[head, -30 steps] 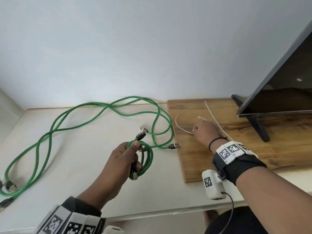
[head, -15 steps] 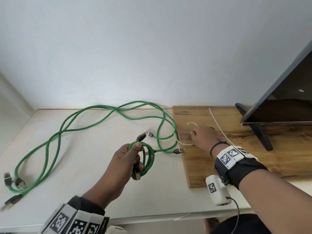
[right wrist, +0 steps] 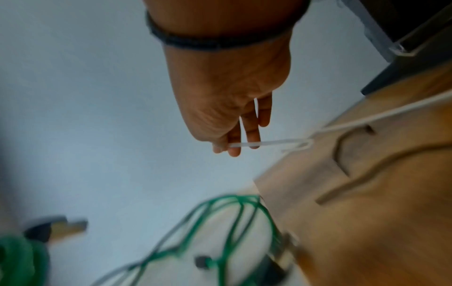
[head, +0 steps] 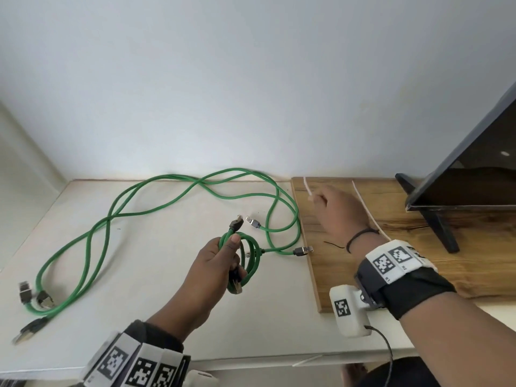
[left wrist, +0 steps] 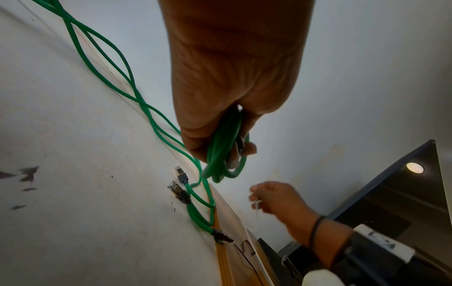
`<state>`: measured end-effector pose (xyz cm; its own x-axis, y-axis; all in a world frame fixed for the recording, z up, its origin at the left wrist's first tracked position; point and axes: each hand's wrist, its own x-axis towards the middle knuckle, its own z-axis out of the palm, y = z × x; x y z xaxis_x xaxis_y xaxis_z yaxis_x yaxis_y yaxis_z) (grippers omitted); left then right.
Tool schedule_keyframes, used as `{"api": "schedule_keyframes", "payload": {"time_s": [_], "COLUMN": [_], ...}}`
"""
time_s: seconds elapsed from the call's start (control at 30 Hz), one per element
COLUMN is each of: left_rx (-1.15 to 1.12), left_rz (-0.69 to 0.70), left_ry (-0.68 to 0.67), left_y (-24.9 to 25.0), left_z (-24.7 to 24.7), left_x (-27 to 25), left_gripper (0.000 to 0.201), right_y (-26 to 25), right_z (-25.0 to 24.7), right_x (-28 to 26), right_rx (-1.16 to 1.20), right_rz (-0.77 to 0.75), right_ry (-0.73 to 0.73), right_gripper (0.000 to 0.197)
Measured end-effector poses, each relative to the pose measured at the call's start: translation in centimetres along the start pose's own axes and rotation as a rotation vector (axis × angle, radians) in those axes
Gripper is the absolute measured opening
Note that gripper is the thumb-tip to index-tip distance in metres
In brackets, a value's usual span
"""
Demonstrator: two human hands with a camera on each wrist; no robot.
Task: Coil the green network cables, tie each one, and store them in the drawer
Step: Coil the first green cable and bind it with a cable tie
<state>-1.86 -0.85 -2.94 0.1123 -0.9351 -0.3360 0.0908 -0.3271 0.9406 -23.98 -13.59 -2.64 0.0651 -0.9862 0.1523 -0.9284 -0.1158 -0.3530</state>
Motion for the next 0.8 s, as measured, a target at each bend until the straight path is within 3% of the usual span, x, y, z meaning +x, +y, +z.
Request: {"api": "schedule_keyframes", "payload": {"time_s": [0.1, 0.17, 0.27, 0.4, 0.57, 0.8], "left_rx": [-0.020, -0.035, -0.050, -0.082, 0.047, 0.086], "left_rz": [0.005, 0.011, 0.026, 0.056, 0.057, -0.033], "left_ry": [0.017, 0.021, -0.001, -0.050, -0.057, 0.003], "left_y": [0.3, 0.7, 1.4, 2.0, 1.4, 0.5], "left_z": [0.1, 0.2, 0.4, 0.8, 1.1, 1.1], "left_x": [-0.2, -0.5, -0.9, -1.7, -2.2, -1.1], "left_gripper": [0.034, 0.034, 0.035, 0.033, 0.032, 0.033], "right_y": [-2.5, -5.0, -8.3, -9.7, -8.5, -8.3], "right_z": [-4.1, -6.4, -7.0, -3.4, -1.0, -0.4], "right_x": [-0.3, -1.9, -5.8, -10.4, -10.8, -10.9], "right_rx": [0.354, 0.613, 0.878, 0.968, 0.999, 0.996], "right_rz": [-0.080, -0.099, -0.035, 0.172, 0.355, 0.321], "right_ry": [0.217, 0.269, 0.102, -0.209, -0.324, -0.500], "right_gripper": [0.014, 0.009, 0.014, 0.010, 0.009, 0.014]}}
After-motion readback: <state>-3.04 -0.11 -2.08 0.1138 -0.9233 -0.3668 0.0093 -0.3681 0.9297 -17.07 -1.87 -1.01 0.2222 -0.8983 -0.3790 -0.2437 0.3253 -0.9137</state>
